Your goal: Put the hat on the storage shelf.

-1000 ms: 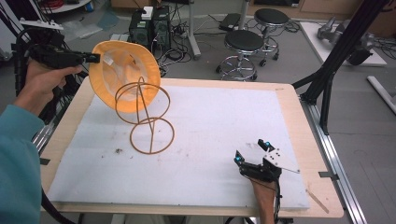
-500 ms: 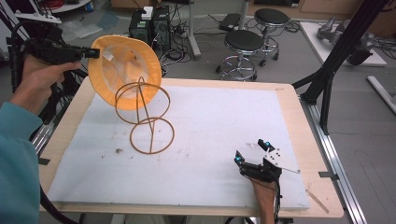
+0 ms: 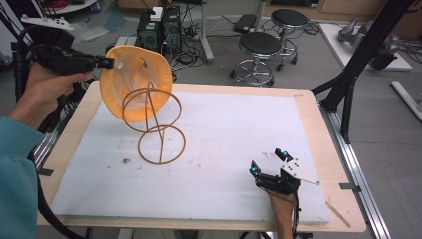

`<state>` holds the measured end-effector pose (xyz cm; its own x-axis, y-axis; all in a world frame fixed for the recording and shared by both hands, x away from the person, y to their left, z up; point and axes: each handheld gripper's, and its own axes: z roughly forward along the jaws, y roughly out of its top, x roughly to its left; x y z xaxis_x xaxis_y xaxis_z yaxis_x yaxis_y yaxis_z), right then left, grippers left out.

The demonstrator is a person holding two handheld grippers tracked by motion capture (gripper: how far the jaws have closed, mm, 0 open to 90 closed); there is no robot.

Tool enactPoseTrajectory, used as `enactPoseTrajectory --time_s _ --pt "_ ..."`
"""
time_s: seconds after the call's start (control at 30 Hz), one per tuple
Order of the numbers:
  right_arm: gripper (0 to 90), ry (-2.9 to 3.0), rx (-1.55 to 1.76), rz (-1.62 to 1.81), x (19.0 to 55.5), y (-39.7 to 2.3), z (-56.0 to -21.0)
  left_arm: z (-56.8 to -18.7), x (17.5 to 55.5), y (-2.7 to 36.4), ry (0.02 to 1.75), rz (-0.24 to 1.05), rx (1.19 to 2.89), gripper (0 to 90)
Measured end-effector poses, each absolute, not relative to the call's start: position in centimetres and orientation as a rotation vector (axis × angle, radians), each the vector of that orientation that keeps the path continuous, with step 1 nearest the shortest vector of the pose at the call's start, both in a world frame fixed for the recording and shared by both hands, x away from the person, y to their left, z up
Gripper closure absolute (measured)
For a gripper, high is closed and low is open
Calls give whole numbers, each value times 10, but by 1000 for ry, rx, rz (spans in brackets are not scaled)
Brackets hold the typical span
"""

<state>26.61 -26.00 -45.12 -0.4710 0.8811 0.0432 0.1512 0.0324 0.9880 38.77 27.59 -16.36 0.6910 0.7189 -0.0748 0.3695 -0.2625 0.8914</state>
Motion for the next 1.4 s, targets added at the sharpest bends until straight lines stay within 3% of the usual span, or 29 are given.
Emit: enactPoseTrajectory --time_s 0.67,1.03,1.4 --pt "27 1689 1055 1491 266 -260 -451 -162 369 235 747 379 1941 861" --pt "27 1689 1058 1494 266 -260 -451 -180 353 191 668 314 2039 860" --pt "27 1690 1066 1498 266 -261 -451 -192 346 174 650 280 2053 859"
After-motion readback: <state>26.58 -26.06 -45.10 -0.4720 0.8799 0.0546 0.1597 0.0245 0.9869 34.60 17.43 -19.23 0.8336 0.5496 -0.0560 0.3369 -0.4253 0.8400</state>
